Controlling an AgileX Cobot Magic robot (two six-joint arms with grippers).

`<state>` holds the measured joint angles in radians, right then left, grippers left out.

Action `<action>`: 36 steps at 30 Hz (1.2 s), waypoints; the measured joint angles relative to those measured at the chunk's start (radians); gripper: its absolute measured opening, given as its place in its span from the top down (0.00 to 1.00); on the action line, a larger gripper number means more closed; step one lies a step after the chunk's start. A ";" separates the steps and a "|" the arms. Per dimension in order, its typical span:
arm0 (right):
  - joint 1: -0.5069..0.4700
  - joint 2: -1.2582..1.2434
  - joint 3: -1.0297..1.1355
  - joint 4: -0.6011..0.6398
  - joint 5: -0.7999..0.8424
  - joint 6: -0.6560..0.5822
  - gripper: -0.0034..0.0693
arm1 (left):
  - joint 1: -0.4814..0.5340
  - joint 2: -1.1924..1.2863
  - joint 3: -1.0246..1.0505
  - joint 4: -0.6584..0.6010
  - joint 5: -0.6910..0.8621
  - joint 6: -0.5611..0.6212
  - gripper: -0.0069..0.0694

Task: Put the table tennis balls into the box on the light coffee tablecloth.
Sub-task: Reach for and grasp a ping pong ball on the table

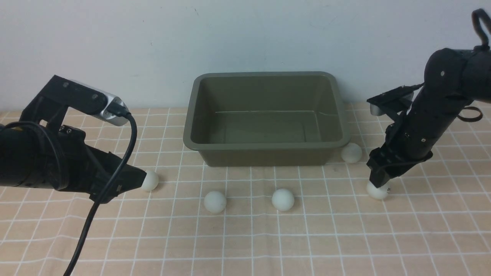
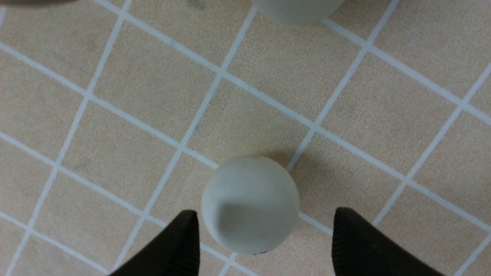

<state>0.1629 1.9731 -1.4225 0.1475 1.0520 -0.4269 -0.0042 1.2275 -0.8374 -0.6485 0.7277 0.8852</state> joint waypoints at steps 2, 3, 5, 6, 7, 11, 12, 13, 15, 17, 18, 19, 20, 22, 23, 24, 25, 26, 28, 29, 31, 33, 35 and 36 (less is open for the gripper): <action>0.001 0.000 0.000 0.006 -0.008 -0.003 0.30 | 0.000 0.000 0.000 0.000 0.000 0.000 0.19; 0.002 0.000 0.000 0.007 -0.010 -0.004 0.29 | 0.000 0.000 0.000 0.000 0.000 0.000 0.19; 0.010 0.001 -0.001 0.007 -0.011 -0.007 0.28 | 0.000 0.000 0.000 0.000 0.000 0.000 0.19; 0.014 0.004 -0.001 0.007 -0.013 -0.007 0.28 | 0.000 0.000 0.000 -0.002 0.000 0.000 0.19; 0.021 0.008 -0.002 0.007 -0.014 -0.008 0.28 | 0.000 0.000 0.000 -0.002 0.000 0.000 0.19; 0.037 0.039 -0.002 0.005 -0.018 -0.009 0.28 | 0.000 0.000 0.000 -0.005 0.000 0.000 0.19; 0.042 0.048 -0.002 -0.001 -0.019 -0.006 0.28 | 0.000 0.000 0.000 -0.005 0.000 0.000 0.19; 0.043 0.053 -0.002 -0.011 -0.019 -0.002 0.28 | 0.000 0.000 0.000 -0.005 0.000 0.000 0.19; 0.049 0.064 -0.002 -0.049 -0.021 0.020 0.28 | 0.000 0.000 0.000 -0.005 0.000 0.000 0.19; 0.049 0.069 -0.003 -0.076 -0.022 0.041 0.28 | 0.000 0.000 0.000 -0.005 0.000 0.000 0.19; 0.049 0.070 -0.004 -0.086 -0.022 0.050 0.28 | 0.000 0.000 0.000 -0.005 0.000 0.000 0.19; 0.049 0.070 -0.004 -0.087 -0.023 0.050 0.28 | 0.000 0.000 0.000 -0.006 0.000 0.000 0.19; 0.049 0.071 -0.004 -0.093 -0.029 0.066 0.28 | 0.000 0.000 0.000 -0.007 0.000 0.000 0.19; 0.049 0.071 -0.005 -0.096 -0.040 0.080 0.32 | 0.000 0.000 0.000 -0.008 0.000 0.000 0.19; 0.049 0.071 -0.006 -0.096 -0.045 0.085 0.35 | 0.000 0.000 0.000 -0.008 0.000 0.000 0.19; 0.049 0.071 -0.006 -0.096 -0.049 0.087 0.40 | 0.000 0.000 0.000 -0.008 0.000 0.000 0.19; 0.049 0.071 -0.006 -0.096 -0.054 0.089 0.47 | 0.000 0.000 0.000 -0.008 0.000 0.000 0.19; 0.049 0.071 -0.007 -0.097 -0.058 0.089 0.47 | 0.000 0.000 0.000 -0.008 0.000 0.000 0.19; 0.049 0.071 -0.008 -0.108 -0.063 0.089 0.46 | 0.000 0.000 0.000 -0.009 0.000 0.000 0.19; 0.049 0.071 -0.012 -0.117 -0.063 0.090 0.46 | 0.000 0.000 0.000 -0.009 0.000 0.000 0.19; 0.049 0.071 -0.030 -0.132 -0.057 0.095 0.46 | 0.000 0.000 0.000 -0.009 0.000 0.000 0.19; 0.049 0.071 -0.072 -0.147 -0.040 0.106 0.46 | 0.000 0.000 0.000 -0.009 0.000 0.000 0.19; 0.049 0.066 -0.135 -0.156 -0.016 0.117 0.46 | 0.000 0.000 0.000 -0.009 0.000 0.000 0.19; 0.049 0.061 -0.173 -0.153 -0.005 0.117 0.46 | 0.000 0.000 0.000 -0.009 0.000 0.000 0.19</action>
<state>0.2122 2.0345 -1.5958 -0.0059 1.0474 -0.3101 -0.0042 1.2275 -0.8374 -0.6574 0.7277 0.8852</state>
